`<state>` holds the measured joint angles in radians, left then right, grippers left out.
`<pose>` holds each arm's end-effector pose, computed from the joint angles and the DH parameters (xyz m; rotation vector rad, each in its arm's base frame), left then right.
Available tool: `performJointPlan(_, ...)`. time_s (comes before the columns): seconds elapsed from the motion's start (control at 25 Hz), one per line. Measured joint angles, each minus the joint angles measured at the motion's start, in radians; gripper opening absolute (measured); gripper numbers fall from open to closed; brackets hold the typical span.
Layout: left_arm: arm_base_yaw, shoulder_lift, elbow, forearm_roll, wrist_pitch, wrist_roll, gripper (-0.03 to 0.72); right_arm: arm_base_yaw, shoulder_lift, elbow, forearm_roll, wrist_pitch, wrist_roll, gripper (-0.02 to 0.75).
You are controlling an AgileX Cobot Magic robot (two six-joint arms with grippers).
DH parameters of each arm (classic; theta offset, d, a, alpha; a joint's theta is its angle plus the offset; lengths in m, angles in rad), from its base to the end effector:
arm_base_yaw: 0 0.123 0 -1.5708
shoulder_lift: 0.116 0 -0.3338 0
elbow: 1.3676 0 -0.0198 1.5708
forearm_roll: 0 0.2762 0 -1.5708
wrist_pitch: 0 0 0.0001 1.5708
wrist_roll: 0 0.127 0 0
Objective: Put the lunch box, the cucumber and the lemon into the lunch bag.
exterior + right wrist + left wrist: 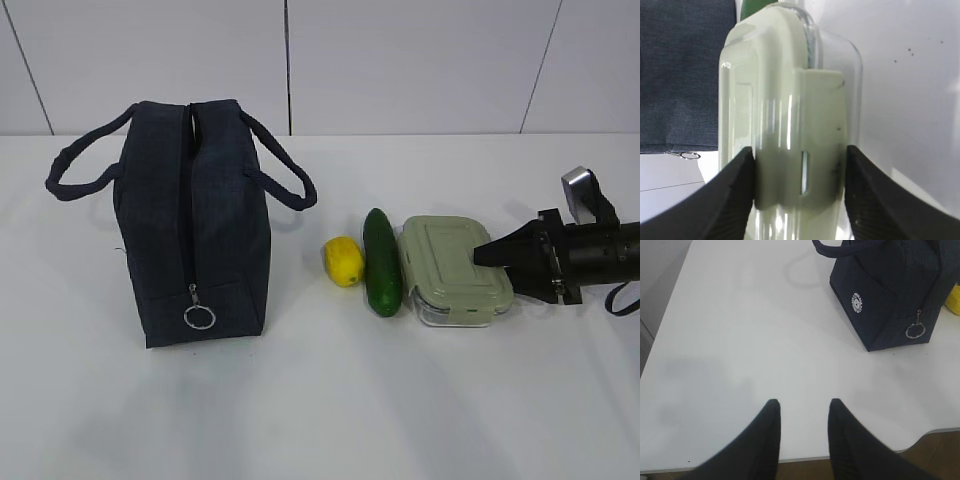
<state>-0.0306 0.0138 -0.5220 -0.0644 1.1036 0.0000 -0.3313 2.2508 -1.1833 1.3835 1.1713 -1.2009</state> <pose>-0.0029 -0.0072 0.2758 0.0368 2.0783 -0.0962 0.4328 -0.0273 0.0850 0.1620 2.3715 1.4322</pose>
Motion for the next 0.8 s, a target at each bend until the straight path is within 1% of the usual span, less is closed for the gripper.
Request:
performJointPlan(0.64,0.0,0.0,0.0,0.0,0.0,0.0,0.239,0.0,0.0,0.0,-0.006,0.0,0.0,0.429)
performJointPlan(0.8,0.0,0.0,0.0,0.0,0.0,0.0,0.239,0.0,0.0,0.0,-0.006,0.0,0.0,0.409)
